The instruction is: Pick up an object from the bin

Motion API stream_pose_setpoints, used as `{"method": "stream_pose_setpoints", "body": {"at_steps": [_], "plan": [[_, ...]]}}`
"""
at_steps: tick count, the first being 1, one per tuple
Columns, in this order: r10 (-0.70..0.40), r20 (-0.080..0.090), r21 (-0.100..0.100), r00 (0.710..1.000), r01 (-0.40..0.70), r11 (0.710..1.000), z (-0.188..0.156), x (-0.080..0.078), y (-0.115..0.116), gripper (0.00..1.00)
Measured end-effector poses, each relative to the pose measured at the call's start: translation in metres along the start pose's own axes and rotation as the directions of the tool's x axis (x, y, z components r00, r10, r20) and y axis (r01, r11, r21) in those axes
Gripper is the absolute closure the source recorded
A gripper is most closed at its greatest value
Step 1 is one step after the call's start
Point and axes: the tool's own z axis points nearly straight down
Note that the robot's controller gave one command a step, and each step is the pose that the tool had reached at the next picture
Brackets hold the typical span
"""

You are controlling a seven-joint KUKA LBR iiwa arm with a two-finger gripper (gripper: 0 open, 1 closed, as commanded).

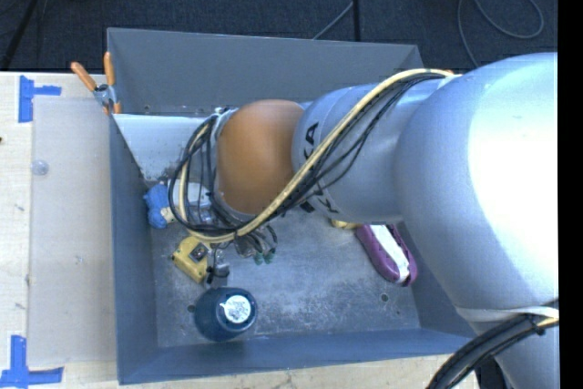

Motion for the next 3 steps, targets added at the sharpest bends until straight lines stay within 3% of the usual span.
{"method": "stream_pose_setpoints", "body": {"at_steps": [2,3], "plan": [[0.005,0.002,-0.001,1.0,-0.005,1.0,0.005,-0.01,0.002,1.0],[-0.031,-0.004,0.001,1.0,0.031,1.0,-0.037,-0.005,0.005,1.0]]}}
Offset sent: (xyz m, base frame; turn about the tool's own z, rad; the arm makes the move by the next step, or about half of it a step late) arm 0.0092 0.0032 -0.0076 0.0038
